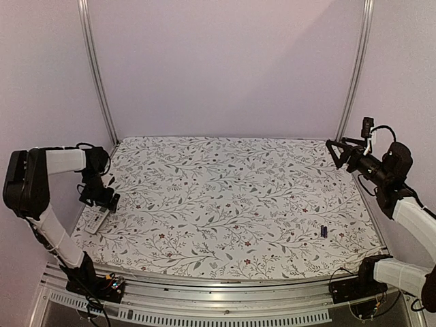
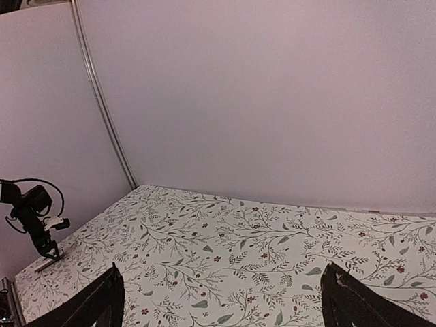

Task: Load the batteries into the remote control
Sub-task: Hold the remote control at the center of the board.

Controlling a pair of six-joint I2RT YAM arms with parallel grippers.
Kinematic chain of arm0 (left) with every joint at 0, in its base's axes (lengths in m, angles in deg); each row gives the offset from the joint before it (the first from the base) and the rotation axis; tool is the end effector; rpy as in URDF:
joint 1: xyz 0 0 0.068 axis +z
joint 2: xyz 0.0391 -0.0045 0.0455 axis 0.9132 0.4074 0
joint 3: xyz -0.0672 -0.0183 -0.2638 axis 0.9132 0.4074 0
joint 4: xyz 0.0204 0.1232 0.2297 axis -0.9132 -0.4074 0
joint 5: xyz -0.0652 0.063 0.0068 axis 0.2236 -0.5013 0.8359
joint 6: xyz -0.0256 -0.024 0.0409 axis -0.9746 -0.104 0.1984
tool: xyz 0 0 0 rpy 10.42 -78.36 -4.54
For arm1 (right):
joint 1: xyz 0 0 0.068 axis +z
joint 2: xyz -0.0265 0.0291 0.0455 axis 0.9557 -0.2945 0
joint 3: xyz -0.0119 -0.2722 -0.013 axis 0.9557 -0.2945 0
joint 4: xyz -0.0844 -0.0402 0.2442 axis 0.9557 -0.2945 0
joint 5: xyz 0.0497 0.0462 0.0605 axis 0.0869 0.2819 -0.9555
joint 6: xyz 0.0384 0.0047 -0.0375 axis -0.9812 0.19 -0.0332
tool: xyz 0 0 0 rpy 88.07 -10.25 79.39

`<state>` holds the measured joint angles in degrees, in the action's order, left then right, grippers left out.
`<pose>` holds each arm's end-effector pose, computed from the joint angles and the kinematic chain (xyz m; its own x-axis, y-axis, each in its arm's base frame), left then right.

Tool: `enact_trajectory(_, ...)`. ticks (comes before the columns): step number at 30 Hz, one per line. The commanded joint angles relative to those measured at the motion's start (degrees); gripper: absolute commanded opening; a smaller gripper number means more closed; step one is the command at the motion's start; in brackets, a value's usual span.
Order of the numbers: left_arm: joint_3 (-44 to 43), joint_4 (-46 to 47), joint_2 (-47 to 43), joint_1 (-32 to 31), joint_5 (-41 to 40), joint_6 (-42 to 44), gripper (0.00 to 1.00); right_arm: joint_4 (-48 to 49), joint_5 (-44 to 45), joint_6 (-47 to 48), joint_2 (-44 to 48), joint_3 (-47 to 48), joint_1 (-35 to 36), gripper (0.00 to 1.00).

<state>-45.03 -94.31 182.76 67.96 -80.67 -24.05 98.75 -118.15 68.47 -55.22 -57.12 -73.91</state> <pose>0.2834 0.0172 0.1681 -0.9965 0.0555 -0.0620 0.0412 0.9765 0.2114 0.2122 0.0164 0.2947 -0.0802 0.2107 -0.9742 -0.5494 0.8062 0.2196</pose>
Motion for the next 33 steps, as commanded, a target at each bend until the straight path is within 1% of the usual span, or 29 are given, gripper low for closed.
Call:
enact_trajectory(1,0.18,1.25,-1.10,4.90,-0.08,-0.25,1.00,0.57,-0.90,0.59,0.44,1.27,0.36,0.99)
enact_trajectory(5,0.69,2.73,0.75,6.46,2.97,0.15,1.00,0.65,-0.90,0.76,0.46,1.35,0.36,0.99)
enact_trajectory(9,-0.55,3.12,3.33,6.43,10.63,0.28,0.97,0.64,-0.88,0.84,0.63,1.30,0.42,0.99)
enact_trajectory(15,0.23,3.86,4.61,6.39,11.42,0.81,0.93,0.58,-0.44,1.19,1.28,1.16,0.41,0.99)
enact_trajectory(18,0.10,3.73,5.57,6.34,11.41,0.86,0.84,0.61,0.17,1.45,1.98,1.08,0.42,0.99)
enact_trajectory(21,0.14,3.68,5.51,6.22,11.42,1.02,0.69,0.46,0.65,1.64,2.62,0.94,0.36,0.99)
enact_trajectory(22,0.14,3.69,5.34,6.21,11.42,1.03,0.67,0.50,0.80,1.72,2.78,0.90,0.41,0.99)
enact_trajectory(25,0.21,3.58,5.20,6.10,11.42,1.15,0.66,0.47,1.03,1.97,3.32,0.73,0.40,0.99)
enact_trajectory(26,0.23,3.52,5.28,6.03,11.40,1.18,0.64,0.45,1.04,1.99,3.42,0.78,0.39,0.99)
enact_trajectory(27,0.23,3.47,5.49,6.00,11.42,1.15,0.60,0.45,1.04,2.06,3.56,0.81,0.39,0.99)
enact_trajectory(28,0.21,3.51,5.73,5.83,11.42,1.14,0.54,0.50,1.04,2.08,3.75,0.82,0.37,0.99)
enact_trajectory(29,0.21,3.51,5.94,5.62,11.42,1.12,0.43,0.46,1.04,2.16,3.85,0.81,0.38,0.99)
enact_trajectory(30,0.20,3.51,6.11,5.29,11.01,1.04,0.36,0.44,1.11,2.17,3.97,0.81,0.42,0.99)
enact_trajectory(33,-0.10,3.22,5.59,3.93,11.22,0.89,0.21,0.46,1.36,2.28,4.36,0.55,0.39,0.99)
